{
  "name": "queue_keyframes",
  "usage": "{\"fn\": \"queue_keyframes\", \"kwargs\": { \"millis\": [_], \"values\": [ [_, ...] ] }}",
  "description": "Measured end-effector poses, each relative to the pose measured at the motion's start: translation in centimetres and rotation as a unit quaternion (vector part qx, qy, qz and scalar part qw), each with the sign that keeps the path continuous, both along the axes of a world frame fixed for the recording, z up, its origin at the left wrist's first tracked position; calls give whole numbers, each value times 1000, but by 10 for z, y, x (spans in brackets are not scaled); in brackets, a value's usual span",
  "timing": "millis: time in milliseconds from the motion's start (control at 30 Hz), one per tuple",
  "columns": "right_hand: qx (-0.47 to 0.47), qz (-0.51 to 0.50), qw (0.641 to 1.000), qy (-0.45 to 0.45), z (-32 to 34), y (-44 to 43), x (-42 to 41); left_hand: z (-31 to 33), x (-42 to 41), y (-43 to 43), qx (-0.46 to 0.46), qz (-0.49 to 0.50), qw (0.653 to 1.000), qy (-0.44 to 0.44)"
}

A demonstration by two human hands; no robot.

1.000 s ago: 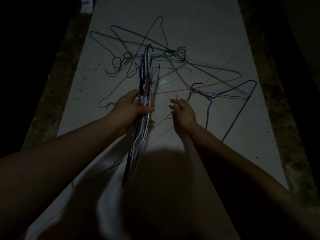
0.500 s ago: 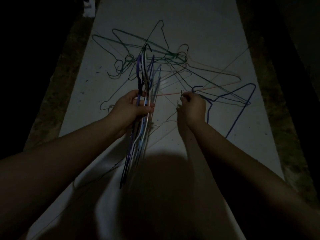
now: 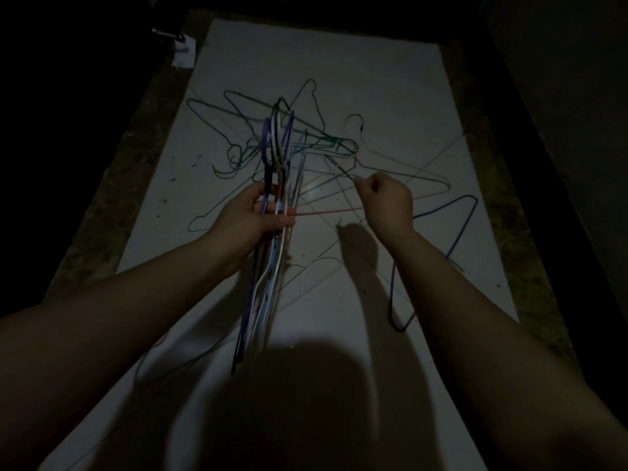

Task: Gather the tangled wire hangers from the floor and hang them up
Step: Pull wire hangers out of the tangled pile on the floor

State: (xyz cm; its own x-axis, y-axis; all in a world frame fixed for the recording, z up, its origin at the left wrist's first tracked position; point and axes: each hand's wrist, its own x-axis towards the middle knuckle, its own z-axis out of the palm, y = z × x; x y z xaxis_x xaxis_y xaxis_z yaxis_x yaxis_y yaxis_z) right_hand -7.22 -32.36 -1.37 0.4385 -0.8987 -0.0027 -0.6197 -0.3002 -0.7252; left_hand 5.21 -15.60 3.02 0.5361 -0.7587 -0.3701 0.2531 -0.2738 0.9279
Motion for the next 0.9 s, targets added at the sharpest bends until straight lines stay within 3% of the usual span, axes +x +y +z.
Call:
{"fn": "queue_keyframes", "kwargs": {
  "millis": [233,433,600,767,900],
  "values": [
    [136,-32,971,-194,24,4,11,5,3,4,-7,14,1000,-4],
    [135,-37,965,-221,33,10,10,7,7,4,-6,24,1000,-1],
    [170,-104,931,-305,43,13,7,6,6,4,-4,23,1000,-14],
    [173,-99,911,-360,53,19,8,5,7,3,-2,30,1000,0],
    [144,-80,917,-362,59,23,9,6,6,3,-2,25,1000,-7]
  ]
}}
